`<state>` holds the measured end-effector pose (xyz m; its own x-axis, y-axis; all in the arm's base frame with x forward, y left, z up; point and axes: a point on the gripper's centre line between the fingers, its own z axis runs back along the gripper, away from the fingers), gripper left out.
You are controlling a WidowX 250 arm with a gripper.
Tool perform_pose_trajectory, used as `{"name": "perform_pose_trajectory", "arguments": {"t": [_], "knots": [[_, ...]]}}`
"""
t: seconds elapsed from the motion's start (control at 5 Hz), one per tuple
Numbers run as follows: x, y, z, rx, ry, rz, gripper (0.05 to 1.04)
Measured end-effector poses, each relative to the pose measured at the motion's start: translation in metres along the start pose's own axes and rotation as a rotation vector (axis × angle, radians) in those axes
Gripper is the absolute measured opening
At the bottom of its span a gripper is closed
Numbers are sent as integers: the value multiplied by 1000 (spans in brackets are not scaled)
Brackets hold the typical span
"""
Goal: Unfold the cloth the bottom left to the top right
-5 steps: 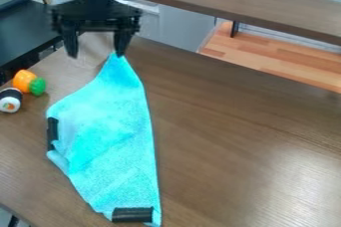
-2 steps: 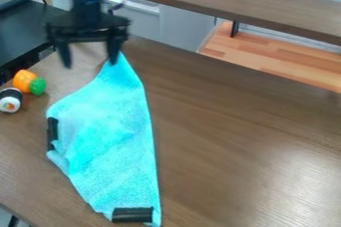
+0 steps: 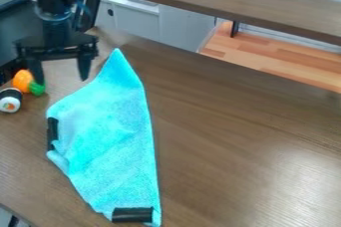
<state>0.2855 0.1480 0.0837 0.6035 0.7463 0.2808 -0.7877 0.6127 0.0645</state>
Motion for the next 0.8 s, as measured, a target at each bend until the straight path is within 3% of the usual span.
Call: {"name": "perform_pose_trajectory", "arguments": {"t": [0.2,0.4,0.8], "knots": [[1,8,-7,-54,16,-40,1001],[2,14,-17,-63,4,-73,1001],[-4,19,-44,-22,-10,-117,1001]]}}
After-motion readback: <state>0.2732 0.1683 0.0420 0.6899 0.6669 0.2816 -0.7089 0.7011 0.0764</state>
